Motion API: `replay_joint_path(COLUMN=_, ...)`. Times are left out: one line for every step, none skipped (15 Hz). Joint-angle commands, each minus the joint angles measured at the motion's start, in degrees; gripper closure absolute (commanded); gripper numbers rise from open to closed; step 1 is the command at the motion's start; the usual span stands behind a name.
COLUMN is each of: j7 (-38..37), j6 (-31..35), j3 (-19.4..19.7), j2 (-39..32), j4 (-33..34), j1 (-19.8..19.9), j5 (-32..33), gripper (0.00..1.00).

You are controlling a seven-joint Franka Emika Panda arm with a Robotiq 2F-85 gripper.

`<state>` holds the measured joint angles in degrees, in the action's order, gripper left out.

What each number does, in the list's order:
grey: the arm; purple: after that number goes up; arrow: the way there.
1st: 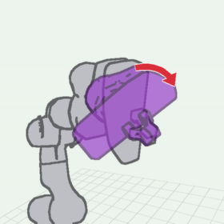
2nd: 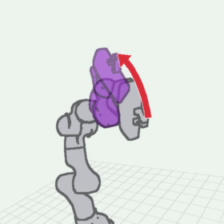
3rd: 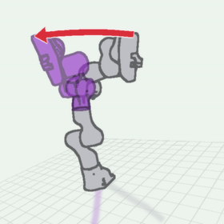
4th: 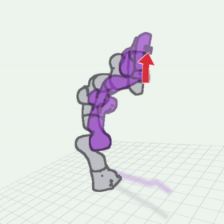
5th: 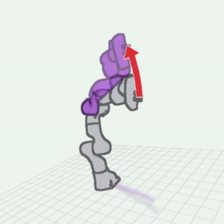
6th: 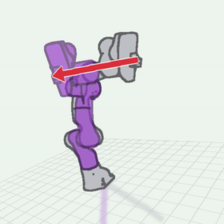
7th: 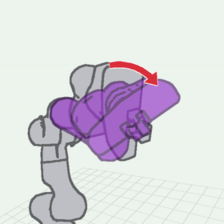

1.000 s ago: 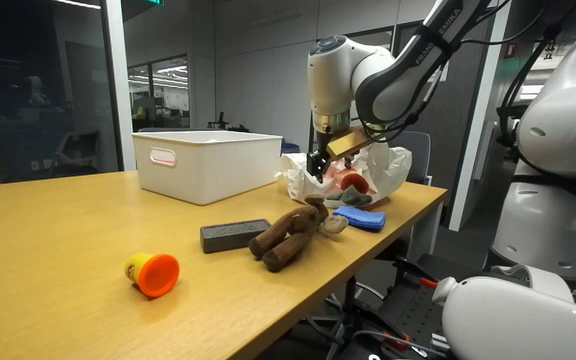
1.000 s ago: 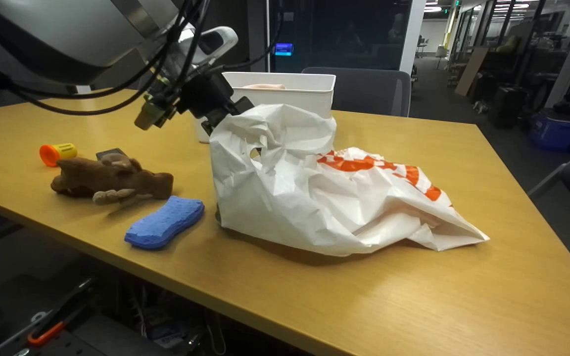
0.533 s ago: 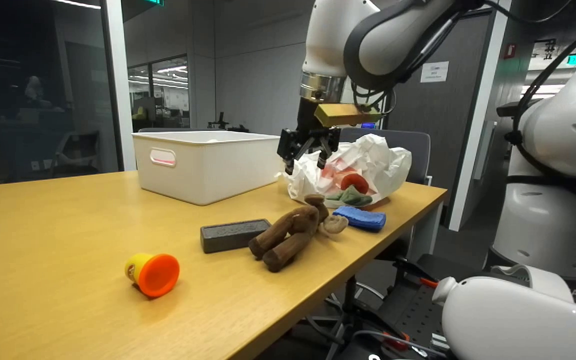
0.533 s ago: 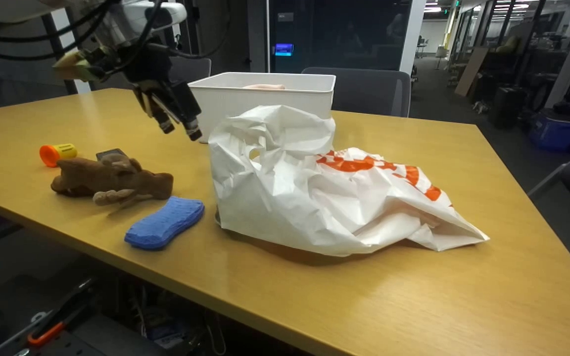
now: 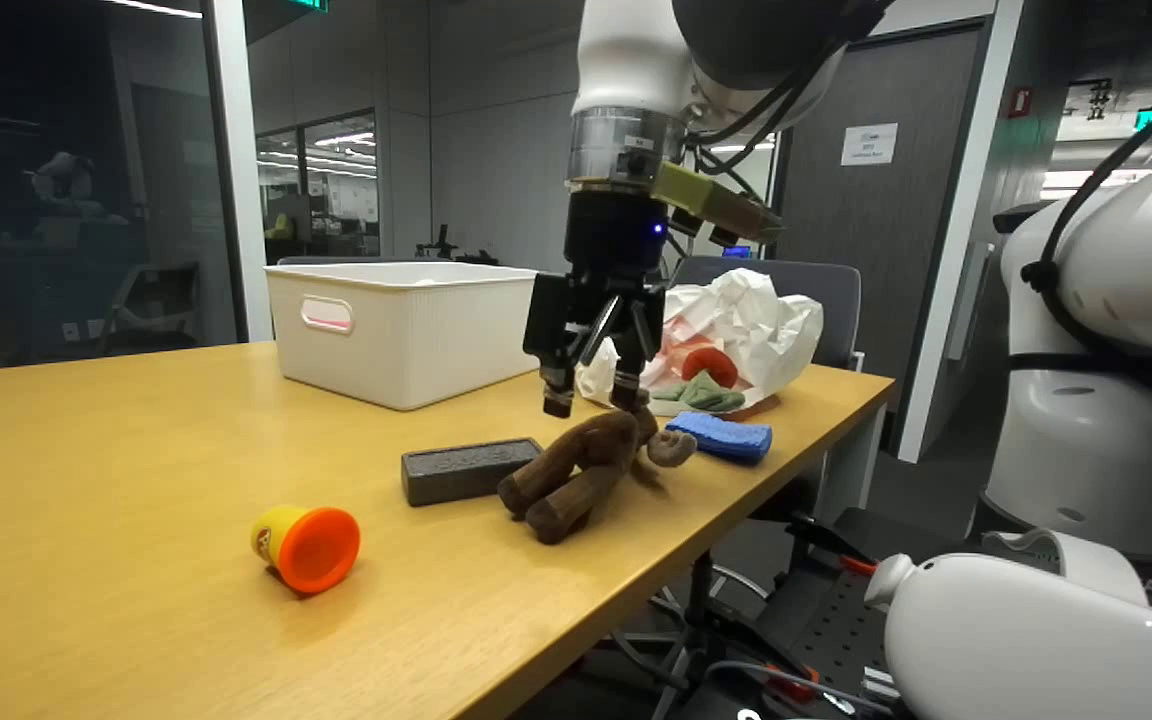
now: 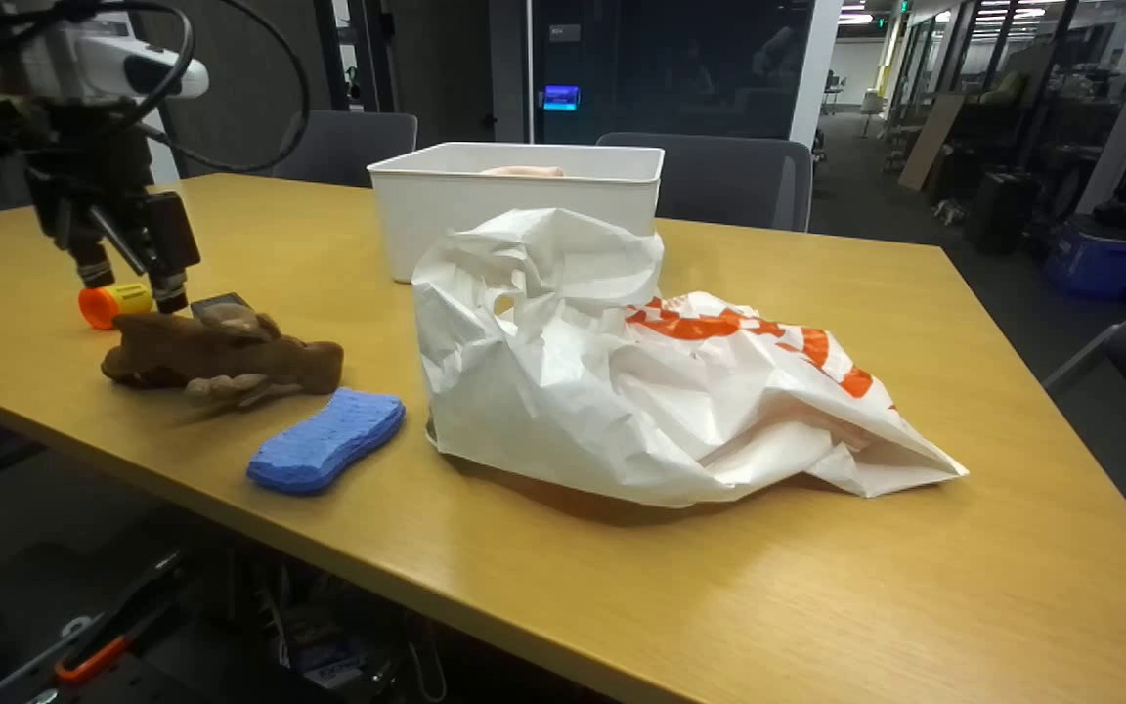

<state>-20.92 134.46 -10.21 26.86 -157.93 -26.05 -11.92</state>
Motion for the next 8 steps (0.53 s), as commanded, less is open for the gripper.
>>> replay_joint_path(j7=6.58, j6=-2.86, j3=-3.47, j2=-1.68, j4=0.08, j1=0.4, j5=-2.25, gripper=0.0)
replay_joint_path(j7=7.58, j6=-2.29, j3=-4.2, j2=-2.59, j4=-0.01, j1=0.77, j5=-1.75, gripper=0.0)
replay_joint_path(j7=7.8, j6=-1.78, j3=-5.27, j2=-3.72, j4=-0.08, j1=1.61, j5=-0.07, gripper=0.0)
replay_joint_path(j7=8.46, j6=-1.43, j3=-5.77, j2=-4.66, j4=-0.14, j1=2.01, j5=0.66, gripper=0.0)
replay_joint_path(j7=8.64, j6=-0.22, j3=-6.58, j2=-5.84, j4=-0.19, j1=2.89, j5=2.34, gripper=0.0)
replay_joint_path(j7=8.78, j6=0.04, j3=-7.1, j2=-6.76, j4=-0.22, j1=3.69, j5=3.98, gripper=0.0)
replay_joint_path(j7=8.2, j6=-0.03, j3=-7.94, j2=-7.53, j4=-0.23, j1=4.9, j5=6.95, gripper=0.0)
replay_joint_path(j7=7.89, j6=0.3, j3=-8.37, j2=-8.14, j4=-0.25, j1=5.97, j5=9.66, gripper=0.0)
